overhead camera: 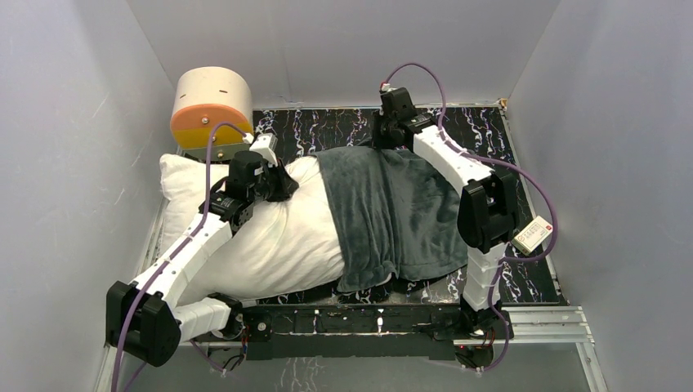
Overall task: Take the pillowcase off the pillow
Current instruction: Remove the pillow from the pillowcase.
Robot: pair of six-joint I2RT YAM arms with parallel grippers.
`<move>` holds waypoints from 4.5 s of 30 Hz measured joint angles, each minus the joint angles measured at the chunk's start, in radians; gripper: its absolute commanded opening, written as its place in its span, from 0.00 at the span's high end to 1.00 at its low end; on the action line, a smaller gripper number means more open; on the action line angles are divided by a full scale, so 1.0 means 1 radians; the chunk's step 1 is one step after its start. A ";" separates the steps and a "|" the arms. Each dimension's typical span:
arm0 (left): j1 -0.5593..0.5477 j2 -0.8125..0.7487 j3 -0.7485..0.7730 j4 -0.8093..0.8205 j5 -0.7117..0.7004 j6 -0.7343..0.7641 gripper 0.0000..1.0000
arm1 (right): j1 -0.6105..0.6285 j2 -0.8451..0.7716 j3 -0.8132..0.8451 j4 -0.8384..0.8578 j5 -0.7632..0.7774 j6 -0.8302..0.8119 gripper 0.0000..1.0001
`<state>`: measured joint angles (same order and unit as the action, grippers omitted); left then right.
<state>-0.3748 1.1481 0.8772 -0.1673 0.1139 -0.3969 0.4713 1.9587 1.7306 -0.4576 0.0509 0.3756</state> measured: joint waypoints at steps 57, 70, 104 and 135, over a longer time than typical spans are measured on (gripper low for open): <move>-0.021 -0.015 0.055 -0.126 -0.063 -0.061 1.00 | -0.141 -0.481 -0.237 -0.097 -0.239 -0.103 0.20; -0.021 -0.008 0.084 -0.157 -0.064 -0.061 1.00 | 0.386 -0.660 -0.657 0.017 0.104 0.018 0.51; -0.013 0.048 0.180 -0.265 -0.137 -0.057 1.00 | 0.209 -0.963 -0.779 -0.130 -0.262 0.080 0.23; 0.006 0.115 0.235 -0.282 -0.182 -0.004 1.00 | -0.032 -1.018 -0.963 -0.190 0.043 0.282 0.28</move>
<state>-0.3683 1.2633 1.1118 -0.4496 -0.0681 -0.4007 0.4397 0.9409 0.7677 -0.6472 0.0944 0.6571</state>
